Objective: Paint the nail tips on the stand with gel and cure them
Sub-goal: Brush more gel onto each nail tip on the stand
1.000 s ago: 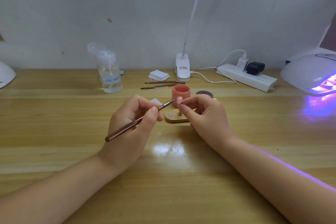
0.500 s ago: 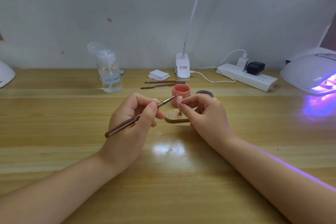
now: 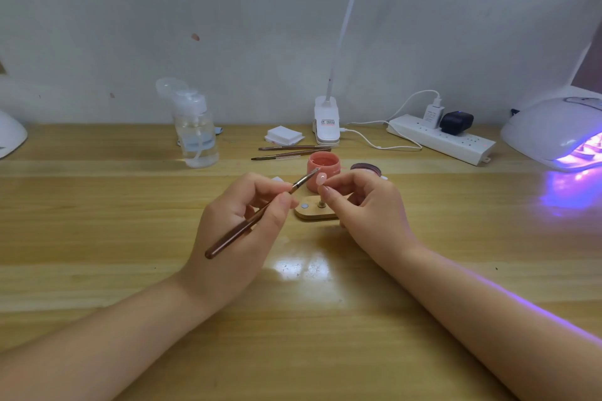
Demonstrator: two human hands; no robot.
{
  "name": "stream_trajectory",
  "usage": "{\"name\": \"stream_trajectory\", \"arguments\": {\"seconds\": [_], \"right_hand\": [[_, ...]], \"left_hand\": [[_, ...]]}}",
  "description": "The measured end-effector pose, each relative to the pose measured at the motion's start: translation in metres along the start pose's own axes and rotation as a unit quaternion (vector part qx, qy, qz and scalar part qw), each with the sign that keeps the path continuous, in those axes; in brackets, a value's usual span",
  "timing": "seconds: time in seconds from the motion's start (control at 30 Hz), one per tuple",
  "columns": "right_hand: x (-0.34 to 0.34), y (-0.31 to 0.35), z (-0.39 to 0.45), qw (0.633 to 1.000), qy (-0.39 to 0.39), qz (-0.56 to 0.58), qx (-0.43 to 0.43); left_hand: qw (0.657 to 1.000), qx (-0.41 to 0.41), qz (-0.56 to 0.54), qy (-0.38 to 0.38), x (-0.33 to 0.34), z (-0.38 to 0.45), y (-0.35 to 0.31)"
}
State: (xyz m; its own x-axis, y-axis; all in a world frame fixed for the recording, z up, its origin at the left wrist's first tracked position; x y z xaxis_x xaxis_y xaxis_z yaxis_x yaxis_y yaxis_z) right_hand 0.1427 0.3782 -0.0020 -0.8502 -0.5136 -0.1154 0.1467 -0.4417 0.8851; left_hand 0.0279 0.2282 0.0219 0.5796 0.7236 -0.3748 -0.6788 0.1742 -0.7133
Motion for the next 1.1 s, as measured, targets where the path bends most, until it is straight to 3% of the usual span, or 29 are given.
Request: {"name": "stream_trajectory", "arguments": {"seconds": [0.27, 0.47, 0.63, 0.8, 0.93, 1.1], "right_hand": [[-0.001, -0.002, 0.000, 1.000, -0.004, -0.009, 0.000], [0.001, -0.002, -0.001, 1.000, 0.003, -0.005, 0.003], [-0.005, -0.002, -0.001, 0.999, -0.031, 0.017, 0.030], [-0.004, 0.003, -0.002, 0.999, -0.036, 0.020, 0.028], [0.009, 0.010, 0.001, 1.000, -0.002, -0.031, 0.003], [0.027, 0.003, 0.001, 0.981, 0.041, -0.191, -0.014]], "left_hand": [[0.999, 0.038, 0.032, 0.001, -0.004, -0.001, -0.011], [1.000, -0.021, -0.007, 0.006, 0.002, 0.002, 0.005], [1.000, 0.014, -0.019, -0.009, -0.006, 0.001, -0.001], [0.995, -0.064, -0.050, -0.056, -0.012, 0.008, 0.023], [0.983, -0.142, -0.078, -0.085, -0.014, 0.010, 0.046], [0.979, -0.166, -0.081, -0.088, -0.013, 0.010, 0.052]]}}
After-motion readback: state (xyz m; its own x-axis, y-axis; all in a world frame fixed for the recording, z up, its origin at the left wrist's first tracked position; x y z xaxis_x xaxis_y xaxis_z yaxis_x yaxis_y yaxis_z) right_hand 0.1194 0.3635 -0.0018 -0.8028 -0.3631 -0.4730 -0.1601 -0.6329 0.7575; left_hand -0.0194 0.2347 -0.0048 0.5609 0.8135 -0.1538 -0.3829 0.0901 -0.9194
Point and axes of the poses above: each hand's wrist, its own z-axis towards the middle knuckle, its own x-axis out of the palm, y = z × x, the point moved 10 cm from there along z, towards the middle knuckle, and after that the axes turned 13 degrees about z, right-handed, at the moved point
